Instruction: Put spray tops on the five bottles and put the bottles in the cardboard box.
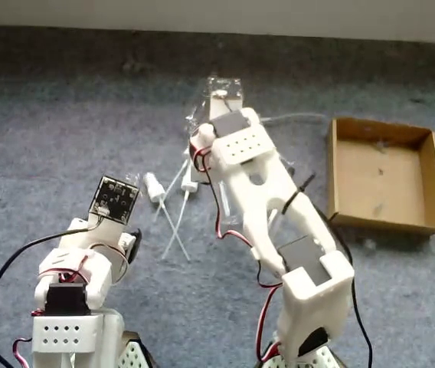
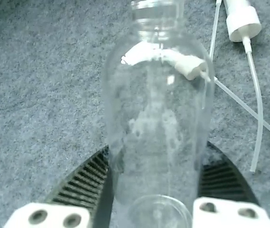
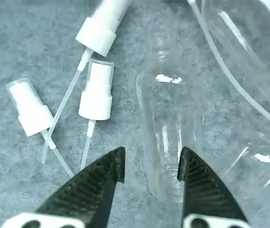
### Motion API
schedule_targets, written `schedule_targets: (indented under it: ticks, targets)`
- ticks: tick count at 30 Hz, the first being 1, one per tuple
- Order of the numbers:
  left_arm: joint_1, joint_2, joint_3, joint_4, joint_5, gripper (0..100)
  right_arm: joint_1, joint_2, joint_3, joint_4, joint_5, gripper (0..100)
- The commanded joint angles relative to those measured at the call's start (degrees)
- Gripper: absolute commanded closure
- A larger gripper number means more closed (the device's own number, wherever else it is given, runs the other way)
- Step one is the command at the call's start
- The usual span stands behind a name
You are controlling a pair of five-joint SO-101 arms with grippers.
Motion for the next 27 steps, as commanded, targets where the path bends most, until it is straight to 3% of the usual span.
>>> schedule_targets:
  ticks: [1,5,22,27]
  targets:
    - [-1.0,-0.2,-0.2,-1.1,0.8,91,-2.0,-3.5,1.4,-6.2,-4.3,82.0]
    - [-1.0,-0.2,-0.2,-1.1,0.8,91,-2.2,-3.5,2.5,-12.7,-11.5,82.0]
    - [-1.1,-0.2,-0.2,-1.1,0.8,91,-6.1,-3.1,2.5,-16.2,-11.4,81.7]
    - [-1.1,-0.2,-0.2,-1.1,0.8,91,-5.9,4.1,1.9,-16.3,-11.4,81.7]
